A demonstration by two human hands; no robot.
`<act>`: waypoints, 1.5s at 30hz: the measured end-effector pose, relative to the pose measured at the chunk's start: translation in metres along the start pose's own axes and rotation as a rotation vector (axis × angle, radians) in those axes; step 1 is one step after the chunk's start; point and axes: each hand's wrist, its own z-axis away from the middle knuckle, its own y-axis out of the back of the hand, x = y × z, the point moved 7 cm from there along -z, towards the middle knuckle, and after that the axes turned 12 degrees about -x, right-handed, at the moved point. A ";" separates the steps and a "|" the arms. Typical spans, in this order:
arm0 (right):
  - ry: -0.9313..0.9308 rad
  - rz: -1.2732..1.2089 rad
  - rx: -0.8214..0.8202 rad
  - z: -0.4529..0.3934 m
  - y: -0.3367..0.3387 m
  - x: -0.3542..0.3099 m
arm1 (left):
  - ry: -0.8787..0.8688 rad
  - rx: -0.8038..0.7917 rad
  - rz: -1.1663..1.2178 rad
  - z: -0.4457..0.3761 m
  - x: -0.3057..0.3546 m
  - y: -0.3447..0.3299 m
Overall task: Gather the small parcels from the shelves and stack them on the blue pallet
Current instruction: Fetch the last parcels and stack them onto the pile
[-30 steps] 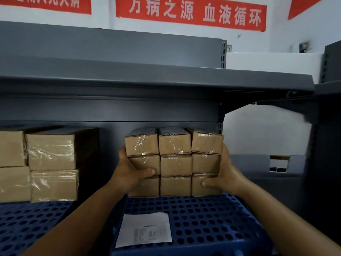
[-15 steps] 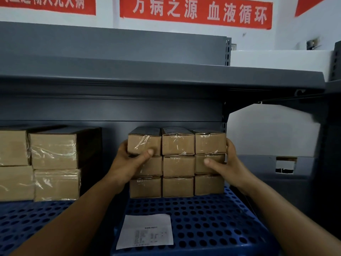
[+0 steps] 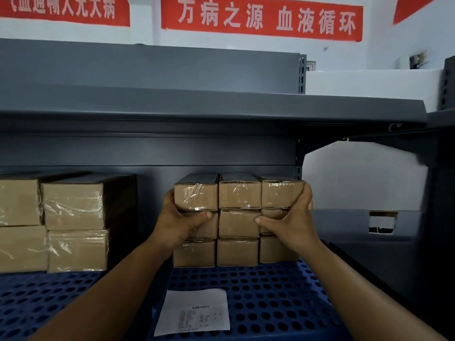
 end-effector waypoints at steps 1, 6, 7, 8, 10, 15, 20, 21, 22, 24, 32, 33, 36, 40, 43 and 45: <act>0.002 0.006 -0.002 -0.001 0.000 0.000 | 0.005 -0.002 -0.005 0.000 0.000 0.000; 0.026 -0.042 -0.055 -0.001 -0.001 0.000 | 0.021 -0.019 0.045 0.001 0.001 0.002; 0.025 -0.062 -0.061 -0.002 0.000 0.001 | 0.028 -0.025 0.065 0.001 0.000 0.002; 0.017 -0.075 -0.064 -0.002 0.001 0.001 | 0.036 -0.030 0.083 0.002 -0.001 0.003; 0.000 -0.072 -0.066 -0.004 0.002 0.001 | 0.052 -0.025 0.103 0.002 -0.002 0.005; -0.010 -0.040 -0.068 -0.005 0.006 -0.001 | 0.070 -0.015 0.061 -0.002 -0.004 0.005; -0.030 -0.049 -0.077 -0.005 0.008 -0.001 | 0.075 -0.018 0.009 -0.003 -0.005 0.005; -0.031 -0.054 -0.077 -0.005 0.007 -0.001 | 0.081 -0.019 0.006 -0.002 -0.005 0.005; -0.035 -0.058 -0.079 -0.004 0.007 0.000 | 0.086 -0.022 0.005 -0.002 -0.006 0.006; -0.042 -0.067 -0.077 -0.003 0.007 -0.001 | 0.094 -0.033 0.012 -0.002 -0.006 0.007; -0.062 -0.153 -0.049 -0.002 0.008 0.001 | 0.097 -0.039 0.045 0.000 -0.005 0.005; -0.062 -0.154 -0.045 -0.002 0.009 0.002 | 0.094 -0.032 0.055 0.000 -0.006 0.005; -0.059 -0.157 -0.044 0.000 0.011 0.002 | 0.079 -0.006 0.077 0.001 -0.004 0.004; -0.068 -0.157 -0.043 0.001 0.012 0.003 | 0.065 0.011 0.089 0.001 -0.004 0.006; -0.087 -0.161 -0.059 0.003 0.012 0.004 | 0.063 0.009 0.098 0.001 -0.006 0.008; -0.085 -0.157 -0.059 0.005 0.013 0.003 | 0.055 0.018 0.115 0.002 -0.004 0.009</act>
